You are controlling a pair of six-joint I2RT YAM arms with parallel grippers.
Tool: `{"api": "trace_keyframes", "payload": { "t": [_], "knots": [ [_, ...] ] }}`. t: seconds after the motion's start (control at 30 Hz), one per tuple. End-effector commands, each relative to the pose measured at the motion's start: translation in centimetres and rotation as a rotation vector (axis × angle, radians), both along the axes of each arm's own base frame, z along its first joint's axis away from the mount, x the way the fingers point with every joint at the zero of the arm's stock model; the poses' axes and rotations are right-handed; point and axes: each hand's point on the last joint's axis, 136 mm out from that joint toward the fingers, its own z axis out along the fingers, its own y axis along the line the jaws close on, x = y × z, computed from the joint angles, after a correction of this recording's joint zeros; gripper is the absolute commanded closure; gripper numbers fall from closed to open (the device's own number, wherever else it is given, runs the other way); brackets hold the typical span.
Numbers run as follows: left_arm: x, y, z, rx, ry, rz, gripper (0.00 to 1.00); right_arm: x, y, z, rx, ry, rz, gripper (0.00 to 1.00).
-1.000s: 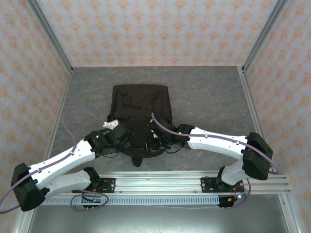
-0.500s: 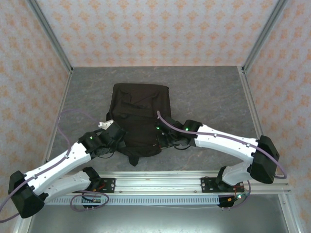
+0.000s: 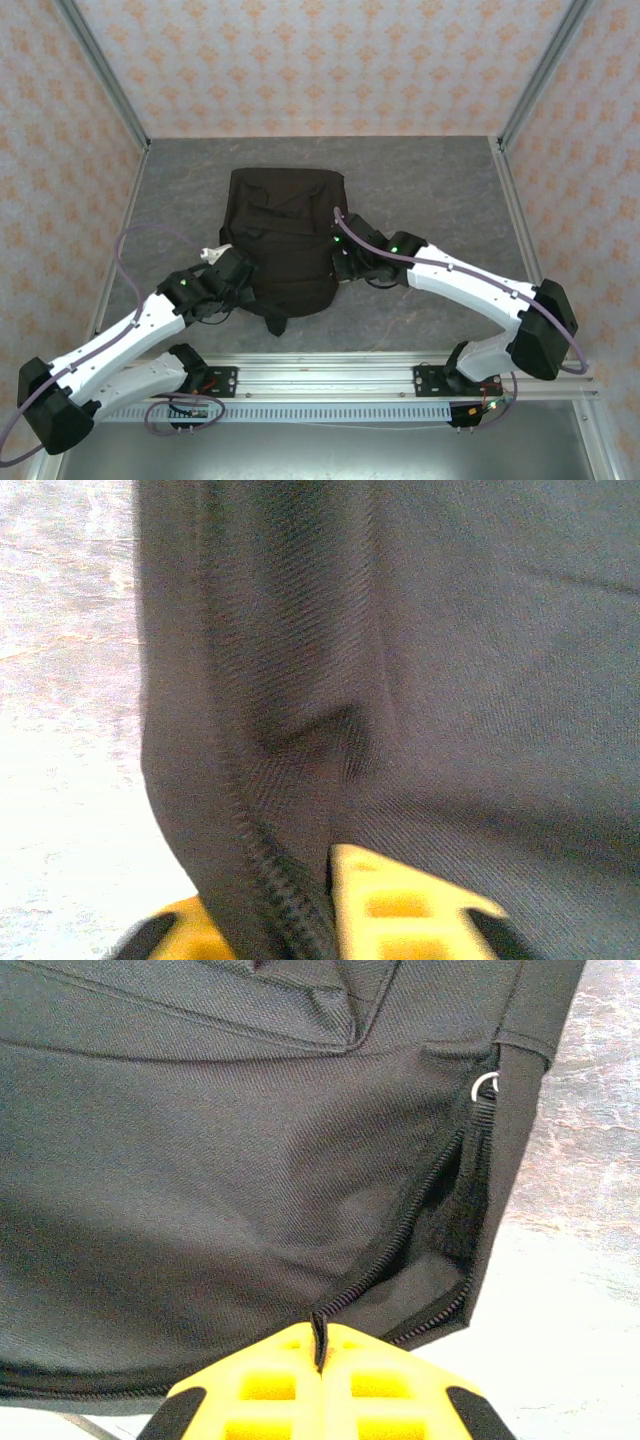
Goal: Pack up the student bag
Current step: Zip the student bag at the center of the table.
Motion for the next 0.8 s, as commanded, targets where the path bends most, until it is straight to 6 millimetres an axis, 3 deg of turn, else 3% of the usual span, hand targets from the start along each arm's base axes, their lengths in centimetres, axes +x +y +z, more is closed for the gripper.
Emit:
{"api": "trace_keyframes", "payload": {
  "t": [0.0,0.07,0.13,0.23,0.43,0.57,0.77],
  "knots": [
    [0.0,1.0,1.2,0.047,0.01,0.016,0.51,0.4,1.9,1.2,0.116,0.038,-0.032,1.0],
    [-0.5,-0.1,1.4,-0.02,0.061,0.034,0.31,-0.3,3.0,1.2,0.191,0.081,-0.052,1.0],
    [-1.1,-1.1,1.4,-0.103,0.107,0.084,0.24,-0.9,3.5,1.2,0.231,0.104,-0.083,1.0],
    [-2.1,-4.4,0.4,-0.313,0.19,0.173,0.21,-1.6,3.6,1.1,0.23,0.1,-0.115,1.0],
    [-2.4,-8.2,0.8,-0.484,0.199,0.337,0.15,-1.7,2.9,0.7,0.238,0.05,-0.17,1.0],
    [-1.3,-9.2,1.1,-0.503,0.168,0.408,0.15,-1.6,2.0,0.6,0.23,0.022,-0.19,1.0],
    [0.1,-12.1,-0.2,-0.484,0.198,0.418,0.2,-1.8,1.2,0.8,0.239,-0.005,-0.193,1.0]
  ]
}}
